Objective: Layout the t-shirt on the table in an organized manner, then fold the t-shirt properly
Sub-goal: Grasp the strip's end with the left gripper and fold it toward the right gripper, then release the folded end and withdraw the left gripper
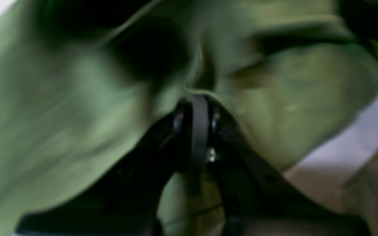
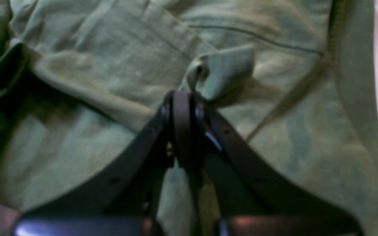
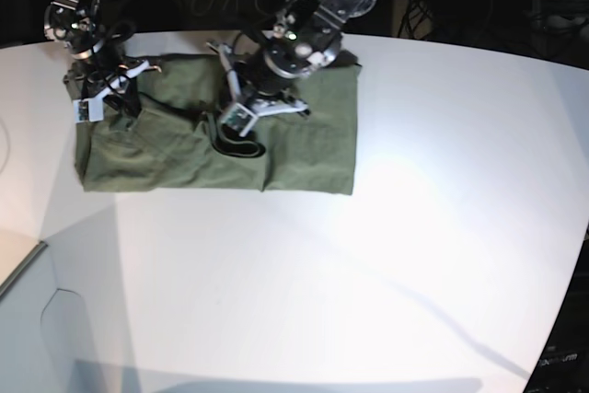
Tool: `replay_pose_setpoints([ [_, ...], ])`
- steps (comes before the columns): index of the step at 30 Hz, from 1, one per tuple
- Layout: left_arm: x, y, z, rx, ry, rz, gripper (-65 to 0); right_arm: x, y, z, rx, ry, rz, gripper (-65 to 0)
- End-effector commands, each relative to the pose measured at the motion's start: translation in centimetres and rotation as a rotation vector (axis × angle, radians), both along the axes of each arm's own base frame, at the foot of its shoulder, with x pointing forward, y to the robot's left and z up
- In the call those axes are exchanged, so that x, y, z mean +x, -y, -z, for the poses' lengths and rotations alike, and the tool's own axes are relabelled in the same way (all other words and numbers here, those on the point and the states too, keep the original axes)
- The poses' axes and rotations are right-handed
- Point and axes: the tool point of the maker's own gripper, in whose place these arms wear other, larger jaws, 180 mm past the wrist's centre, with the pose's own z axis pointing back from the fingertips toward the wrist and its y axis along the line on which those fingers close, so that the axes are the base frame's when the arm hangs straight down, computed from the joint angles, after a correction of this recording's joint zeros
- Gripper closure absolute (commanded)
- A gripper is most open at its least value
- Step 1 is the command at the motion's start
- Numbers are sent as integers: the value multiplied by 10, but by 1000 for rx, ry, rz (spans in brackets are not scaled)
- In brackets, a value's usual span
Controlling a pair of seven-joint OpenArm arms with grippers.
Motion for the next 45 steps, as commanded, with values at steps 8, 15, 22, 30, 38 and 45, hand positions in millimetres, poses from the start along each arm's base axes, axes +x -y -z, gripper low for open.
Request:
replay_pose_setpoints([
  [8,15,34,-63,-106,163,73,-28,-14,1,15,-39,-97,-26,0],
  [15,63,-68,-62,-60,180,-221,-28,-14,3,14,-42,-97,-27,-61],
  [22,78,-108,-38,-8,135,-321,-27,-13,1,13,-41,-93,-27,-186],
  [30,91,-59,-22,-42,66,-278,-27,-14,1,15,-39,-97,-26,-194],
  [38,125,-12,-55,-59,150,-159,-27,-14,2,15,-41,-97,-27,-197],
  [45,140,20,-96,-259,115,-152,-27,-11,7,10,-50,-81,-17,-206],
])
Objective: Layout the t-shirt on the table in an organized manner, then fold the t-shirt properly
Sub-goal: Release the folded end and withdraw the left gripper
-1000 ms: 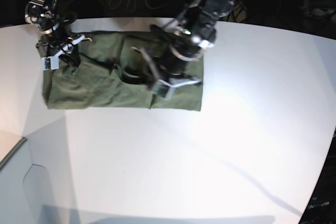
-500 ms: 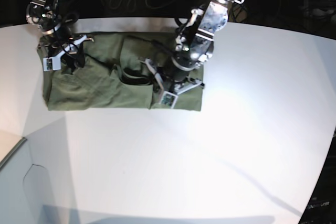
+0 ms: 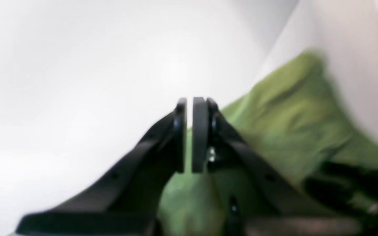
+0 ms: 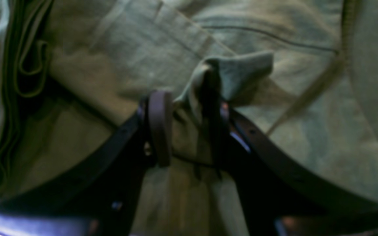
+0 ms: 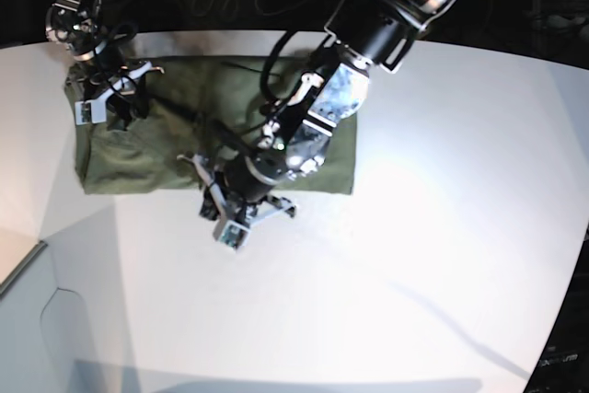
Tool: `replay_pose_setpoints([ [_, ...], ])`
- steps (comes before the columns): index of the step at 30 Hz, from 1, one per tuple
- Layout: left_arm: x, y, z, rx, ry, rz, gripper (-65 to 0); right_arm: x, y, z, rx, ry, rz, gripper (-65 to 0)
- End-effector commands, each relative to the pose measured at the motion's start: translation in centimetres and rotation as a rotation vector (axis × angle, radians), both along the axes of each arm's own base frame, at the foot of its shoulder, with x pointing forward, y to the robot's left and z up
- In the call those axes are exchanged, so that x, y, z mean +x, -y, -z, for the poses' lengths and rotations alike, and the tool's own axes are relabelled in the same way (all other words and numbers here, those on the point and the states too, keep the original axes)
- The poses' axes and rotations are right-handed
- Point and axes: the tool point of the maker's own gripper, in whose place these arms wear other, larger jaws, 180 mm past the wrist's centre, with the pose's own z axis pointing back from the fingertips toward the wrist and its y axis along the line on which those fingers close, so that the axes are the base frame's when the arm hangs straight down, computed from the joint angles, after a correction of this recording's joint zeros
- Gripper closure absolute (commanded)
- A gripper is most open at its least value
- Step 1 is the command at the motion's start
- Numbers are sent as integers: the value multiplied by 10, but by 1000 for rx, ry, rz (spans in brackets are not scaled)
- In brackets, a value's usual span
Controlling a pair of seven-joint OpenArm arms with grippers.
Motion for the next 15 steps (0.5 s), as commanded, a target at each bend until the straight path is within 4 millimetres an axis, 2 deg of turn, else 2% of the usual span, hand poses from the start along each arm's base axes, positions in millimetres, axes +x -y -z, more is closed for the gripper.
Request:
replay_pose_setpoints([
  [1,11,2,-23,-50,47,-11,-27,-12,13,9,-55,-79,0,-222],
  [3,14,-18,-24,-53,54,-30,-27,-10,33,-3,-78,-48,56,-275],
  [4,16,-33,-25,-51,65,-42,-27,-9,36,-8,-80,-33,77,-300],
  [8,1,-104,-8,-43,22,-111,-27,-3,53,-31,-113,29,134,-386],
  [12,-15,-174,12,-72,-60,-250,-27,6,65,-44,-128,72,172,-410],
  [15,-24,-211,24,-80,-101,-347,-27,9,70,-52,-134,96,197,-409],
])
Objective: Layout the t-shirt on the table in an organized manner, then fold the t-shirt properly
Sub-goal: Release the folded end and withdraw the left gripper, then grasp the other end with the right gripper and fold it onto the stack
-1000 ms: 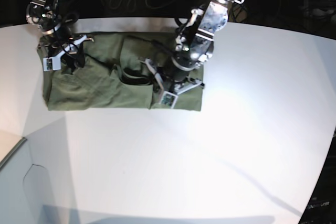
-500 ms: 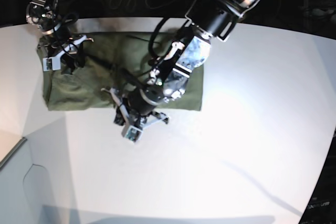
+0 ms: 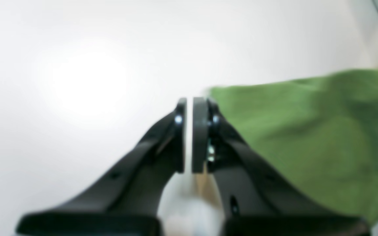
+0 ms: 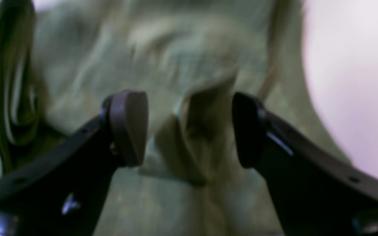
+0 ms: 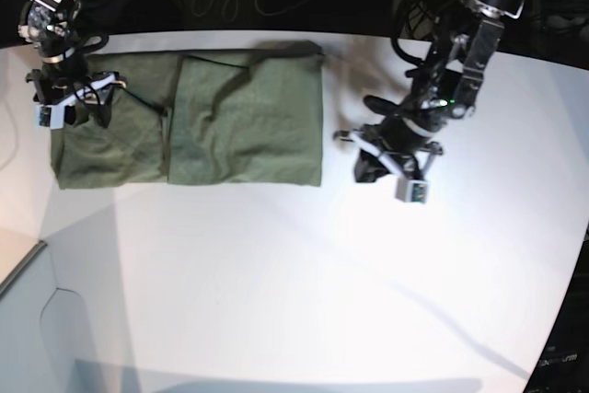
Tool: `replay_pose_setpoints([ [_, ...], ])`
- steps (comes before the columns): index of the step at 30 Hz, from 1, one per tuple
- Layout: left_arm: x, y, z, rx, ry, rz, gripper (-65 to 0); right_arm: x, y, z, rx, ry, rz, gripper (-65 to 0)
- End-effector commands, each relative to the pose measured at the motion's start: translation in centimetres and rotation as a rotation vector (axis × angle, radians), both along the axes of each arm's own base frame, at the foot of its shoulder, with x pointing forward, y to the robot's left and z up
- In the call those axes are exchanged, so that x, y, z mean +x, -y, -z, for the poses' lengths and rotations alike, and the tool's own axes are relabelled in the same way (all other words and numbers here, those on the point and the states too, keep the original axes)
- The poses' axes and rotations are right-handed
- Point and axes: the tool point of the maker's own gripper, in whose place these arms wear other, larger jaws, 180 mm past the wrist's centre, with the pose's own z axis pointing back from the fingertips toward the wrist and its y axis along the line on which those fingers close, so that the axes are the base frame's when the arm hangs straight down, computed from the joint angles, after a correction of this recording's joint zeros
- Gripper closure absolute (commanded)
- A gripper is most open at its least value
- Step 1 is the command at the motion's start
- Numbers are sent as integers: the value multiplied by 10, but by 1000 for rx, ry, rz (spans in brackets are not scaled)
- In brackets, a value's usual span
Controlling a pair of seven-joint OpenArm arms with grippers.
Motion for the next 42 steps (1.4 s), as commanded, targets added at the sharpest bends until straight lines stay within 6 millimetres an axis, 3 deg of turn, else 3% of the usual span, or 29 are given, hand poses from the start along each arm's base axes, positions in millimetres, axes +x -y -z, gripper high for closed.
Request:
replay_pose_setpoints([
  [1,8,-5,-13,-20,45,-20,-27,5,11,-18,-29,55,16,-409],
  [5,-1,-22,-5,-24,21,-76,-27,12,17,-31,-51,89,22,-409],
  [9,-1,-23,-5,-25,18,-79,-27,17,31,-29,-53,88,46,-410],
  [19,0,-23,-5,-27,20,-80,-27,9,79,10,-9,-16,126,-409],
  [25,1,-23,-5,-26,20,-80,-27,6,91,20,0,-55,131,-410],
  [31,0,-24,-4,-26,15,-82,-27,11,88,20,6,-51,126,-409],
  [39,-1,-24,-3,-26,12,-82,-27,-1,35,50,30,-150,-32,-398],
  [42,-2,-24,-2,-26,11,-83,-27,-2,21,56,35,-170,-77,-327],
])
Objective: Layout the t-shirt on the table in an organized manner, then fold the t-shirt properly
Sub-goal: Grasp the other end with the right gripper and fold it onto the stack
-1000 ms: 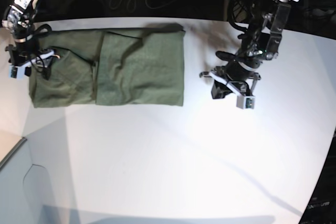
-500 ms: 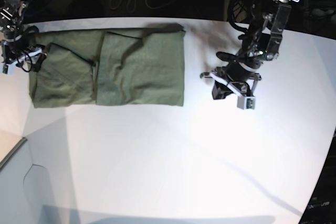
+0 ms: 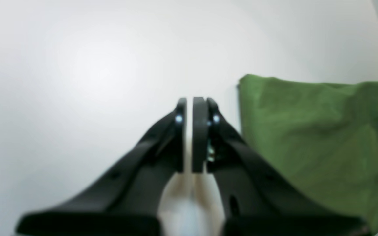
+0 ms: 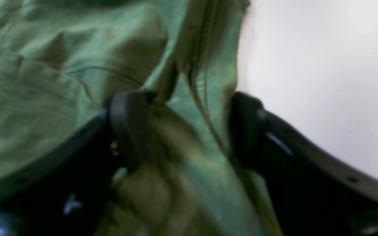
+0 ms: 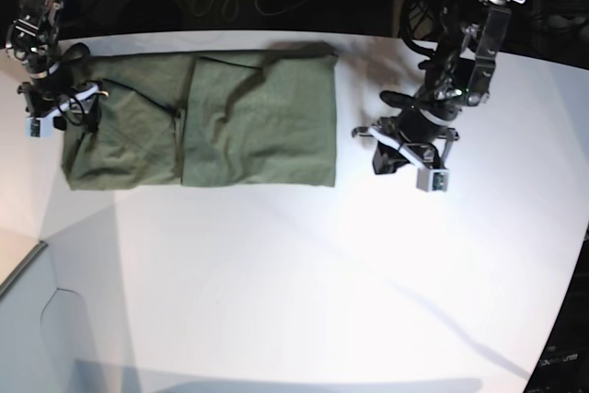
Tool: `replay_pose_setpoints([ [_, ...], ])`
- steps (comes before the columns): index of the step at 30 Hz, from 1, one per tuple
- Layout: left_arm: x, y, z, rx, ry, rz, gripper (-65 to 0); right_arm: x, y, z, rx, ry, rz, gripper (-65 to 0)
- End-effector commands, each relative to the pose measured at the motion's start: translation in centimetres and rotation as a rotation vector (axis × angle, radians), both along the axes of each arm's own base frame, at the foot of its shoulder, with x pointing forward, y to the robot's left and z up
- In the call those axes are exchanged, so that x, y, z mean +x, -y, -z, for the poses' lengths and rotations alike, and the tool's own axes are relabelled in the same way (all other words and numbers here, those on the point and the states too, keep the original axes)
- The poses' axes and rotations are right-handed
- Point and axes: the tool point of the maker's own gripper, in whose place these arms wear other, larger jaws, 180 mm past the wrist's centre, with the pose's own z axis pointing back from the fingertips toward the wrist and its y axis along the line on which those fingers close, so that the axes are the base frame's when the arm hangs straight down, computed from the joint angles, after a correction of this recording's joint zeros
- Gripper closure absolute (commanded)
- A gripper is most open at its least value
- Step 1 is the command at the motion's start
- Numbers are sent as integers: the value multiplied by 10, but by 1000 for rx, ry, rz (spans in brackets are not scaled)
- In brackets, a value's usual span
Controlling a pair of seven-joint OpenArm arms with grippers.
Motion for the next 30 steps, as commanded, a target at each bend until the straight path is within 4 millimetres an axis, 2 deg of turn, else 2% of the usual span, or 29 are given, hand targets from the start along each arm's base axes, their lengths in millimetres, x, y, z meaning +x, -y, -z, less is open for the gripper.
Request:
replay_pose_setpoints([
  [1,9,-2,-12,-11,43,-5,-27,-13,-8,15,4,-94,-34,-288],
  [3,9,-2,-12,-10,43,-5,-27,-13,-10,16,6,-95,-38,-202],
  [6,9,-3,-12,-7,44,-6,-27,-13,-10,16,6,-95,-38,-13],
  [7,10,-5,-12,-6,45,-12,-27,-12,-10,15,6,-93,-38,0],
  [10,14,-20,-15,-6,54,-56,-27,-10,-9,12,3,-84,-37,0],
  [14,11,-28,-13,-5,48,-81,-27,-5,-4,-7,-41,-38,-57,0],
  [17,10,-29,-12,-3,44,-80,-27,-1,-18,-27,-59,19,-76,0],
  [22,6,-23,-7,-5,23,-67,-27,6,-45,-64,-91,123,-111,0],
  [28,-10,-8,24,-34,-63,-81,-24,19,-64,-101,-106,231,-117,0],
  [30,-14,-3,33,-47,-90,-88,-1,21,-66,-109,-114,250,-119,0],
])
